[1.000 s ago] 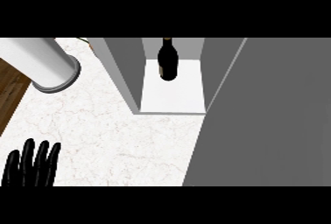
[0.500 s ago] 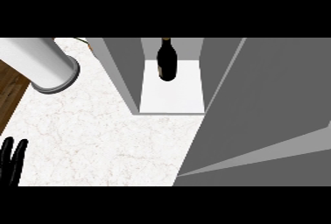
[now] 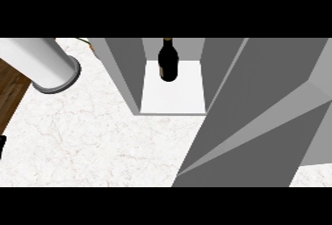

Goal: Pick up the wine, place it into the cabinet and close the cabinet

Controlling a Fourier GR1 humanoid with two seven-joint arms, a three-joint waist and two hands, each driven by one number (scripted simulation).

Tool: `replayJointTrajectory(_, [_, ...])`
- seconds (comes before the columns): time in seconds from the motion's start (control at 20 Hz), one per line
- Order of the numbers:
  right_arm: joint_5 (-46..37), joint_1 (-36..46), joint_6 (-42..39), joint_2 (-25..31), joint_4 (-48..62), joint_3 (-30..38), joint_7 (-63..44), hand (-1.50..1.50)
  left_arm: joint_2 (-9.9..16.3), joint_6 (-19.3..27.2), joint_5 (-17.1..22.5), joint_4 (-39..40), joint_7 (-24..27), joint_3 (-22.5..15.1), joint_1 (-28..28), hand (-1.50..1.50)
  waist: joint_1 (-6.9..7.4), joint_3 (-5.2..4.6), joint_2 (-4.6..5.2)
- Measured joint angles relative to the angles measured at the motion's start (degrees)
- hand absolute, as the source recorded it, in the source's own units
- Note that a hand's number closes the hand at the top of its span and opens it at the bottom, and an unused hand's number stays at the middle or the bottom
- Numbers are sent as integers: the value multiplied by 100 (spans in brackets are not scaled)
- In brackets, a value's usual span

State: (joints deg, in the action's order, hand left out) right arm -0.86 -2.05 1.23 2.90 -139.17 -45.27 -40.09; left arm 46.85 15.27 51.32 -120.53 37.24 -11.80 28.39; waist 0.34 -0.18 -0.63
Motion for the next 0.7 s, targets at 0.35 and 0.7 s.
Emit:
replayJointTrajectory(0.35, [-612, 916, 955, 253, 178, -410, -10, 150, -7, -319, 220, 19, -189, 216, -1, -150, 28, -3, 10])
replayJointTrajectory(0.7, [-460, 2030, 1682, 624, 365, -531, -243, 150, -129, -467, 263, 18, -353, 225, -146, -150, 102, -3, 47])
